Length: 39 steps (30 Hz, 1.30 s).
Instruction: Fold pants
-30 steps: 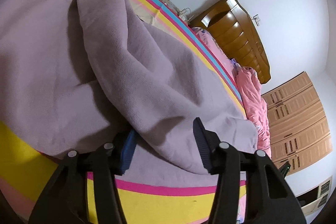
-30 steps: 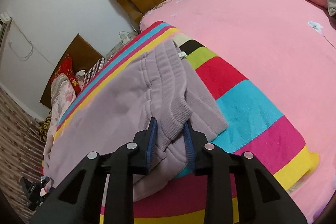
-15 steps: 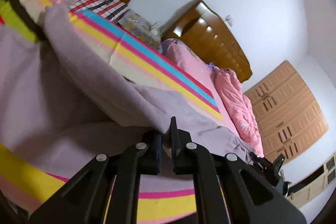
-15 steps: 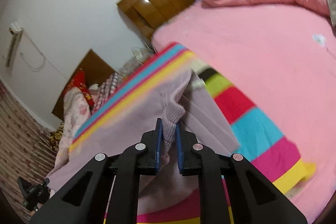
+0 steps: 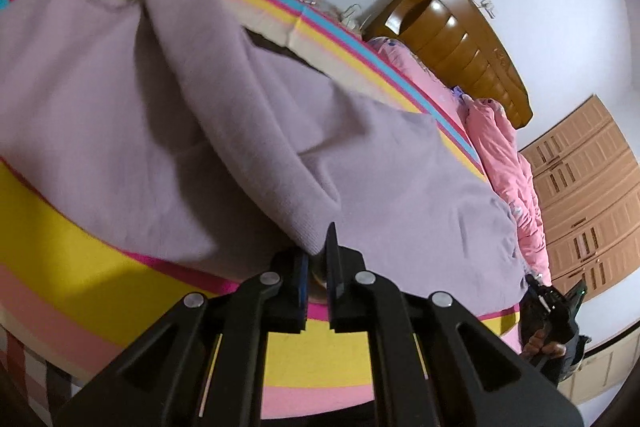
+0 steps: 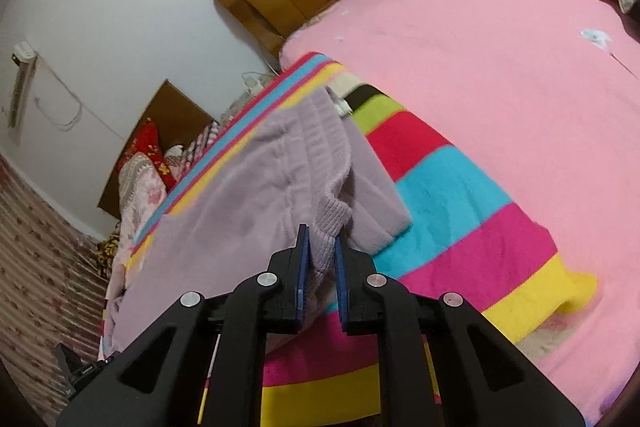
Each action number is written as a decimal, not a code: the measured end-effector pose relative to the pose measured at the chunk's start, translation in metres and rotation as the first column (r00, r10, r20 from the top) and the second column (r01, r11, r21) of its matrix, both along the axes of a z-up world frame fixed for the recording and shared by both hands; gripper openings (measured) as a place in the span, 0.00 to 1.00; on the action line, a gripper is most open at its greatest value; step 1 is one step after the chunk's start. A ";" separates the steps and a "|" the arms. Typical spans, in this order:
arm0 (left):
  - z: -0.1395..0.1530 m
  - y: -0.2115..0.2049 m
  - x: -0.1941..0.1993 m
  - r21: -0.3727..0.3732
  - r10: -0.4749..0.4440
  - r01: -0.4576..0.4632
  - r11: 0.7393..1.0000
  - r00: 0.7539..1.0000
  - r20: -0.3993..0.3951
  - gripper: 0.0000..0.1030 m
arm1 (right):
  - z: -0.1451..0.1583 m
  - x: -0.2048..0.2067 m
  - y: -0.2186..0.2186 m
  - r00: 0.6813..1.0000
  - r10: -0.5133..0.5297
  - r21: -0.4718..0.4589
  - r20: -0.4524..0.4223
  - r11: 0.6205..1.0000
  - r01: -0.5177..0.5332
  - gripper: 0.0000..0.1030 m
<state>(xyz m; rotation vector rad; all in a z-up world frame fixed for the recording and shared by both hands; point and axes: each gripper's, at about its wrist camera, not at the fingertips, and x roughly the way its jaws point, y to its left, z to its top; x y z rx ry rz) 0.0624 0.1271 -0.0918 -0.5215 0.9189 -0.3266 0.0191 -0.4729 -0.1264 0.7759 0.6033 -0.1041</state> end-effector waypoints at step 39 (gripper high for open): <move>-0.023 -0.004 -0.003 0.062 0.015 -0.020 0.998 0.997 0.082 0.10 | -0.017 0.009 -0.005 0.999 -0.022 -0.038 0.036 0.999 0.023 0.11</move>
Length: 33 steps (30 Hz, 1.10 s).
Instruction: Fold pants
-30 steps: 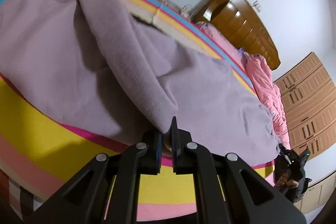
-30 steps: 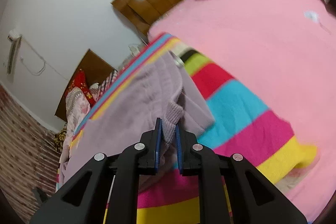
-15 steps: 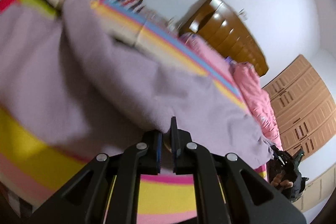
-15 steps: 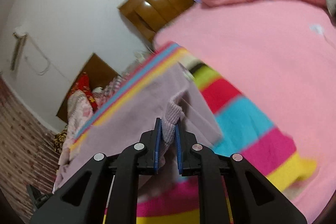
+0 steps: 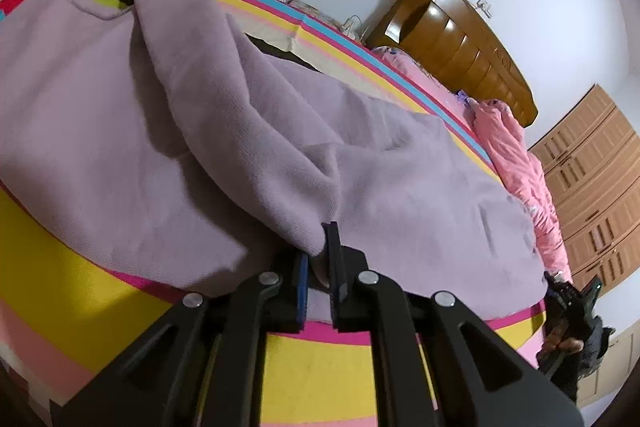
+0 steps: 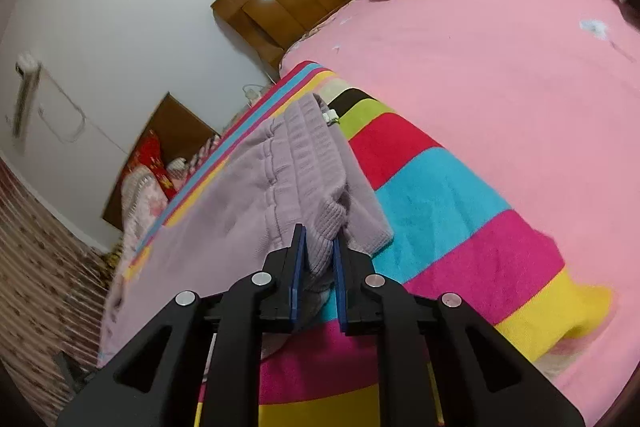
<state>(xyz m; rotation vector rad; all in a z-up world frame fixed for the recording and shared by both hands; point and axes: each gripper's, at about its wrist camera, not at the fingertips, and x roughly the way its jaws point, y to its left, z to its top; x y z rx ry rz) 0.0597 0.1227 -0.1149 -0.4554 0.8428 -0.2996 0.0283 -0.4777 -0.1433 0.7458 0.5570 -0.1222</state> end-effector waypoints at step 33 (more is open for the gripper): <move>0.045 -0.156 0.025 0.296 -0.338 0.326 0.898 0.941 -0.011 0.80 | 0.052 0.002 0.139 0.949 0.284 -0.455 -0.141 0.832 -0.316 0.61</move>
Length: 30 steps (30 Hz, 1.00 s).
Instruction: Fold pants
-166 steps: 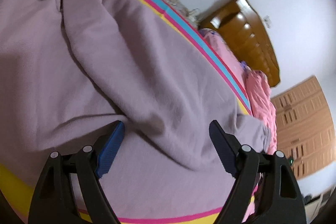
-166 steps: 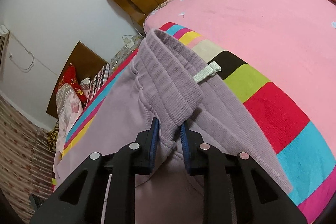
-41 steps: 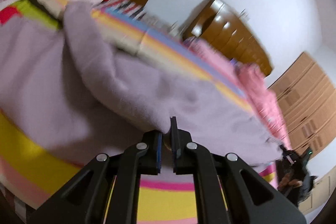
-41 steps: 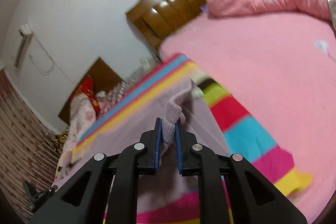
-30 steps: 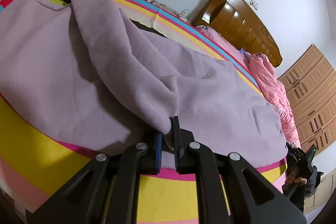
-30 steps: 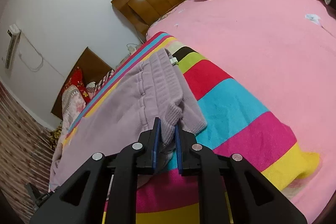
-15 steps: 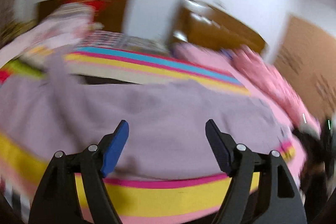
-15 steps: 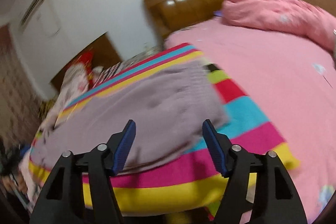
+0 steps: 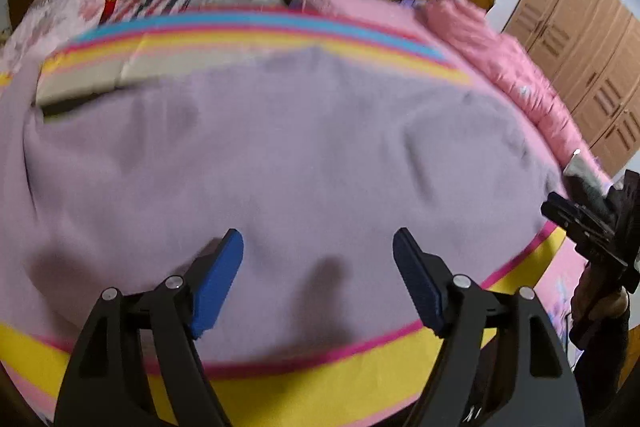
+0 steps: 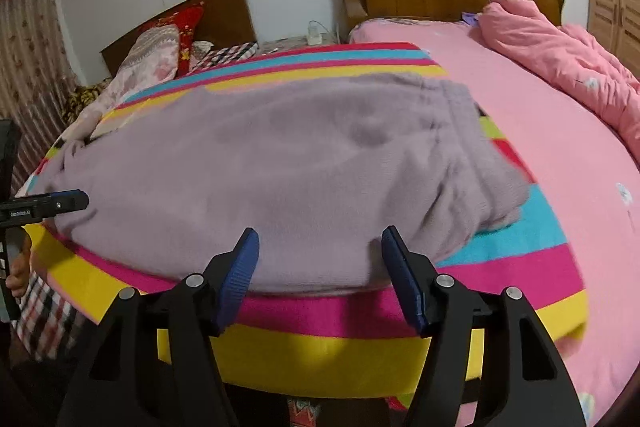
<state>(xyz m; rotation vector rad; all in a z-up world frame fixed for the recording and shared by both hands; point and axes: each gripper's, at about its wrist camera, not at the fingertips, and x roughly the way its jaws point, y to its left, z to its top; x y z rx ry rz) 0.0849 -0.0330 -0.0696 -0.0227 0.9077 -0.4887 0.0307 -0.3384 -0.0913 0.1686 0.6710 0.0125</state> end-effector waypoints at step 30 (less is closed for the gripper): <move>-0.027 -0.081 0.165 0.068 -0.098 0.096 0.993 0.995 0.028 0.97 | -0.001 0.118 0.040 0.957 -0.094 -0.270 -0.276 0.963 0.016 0.86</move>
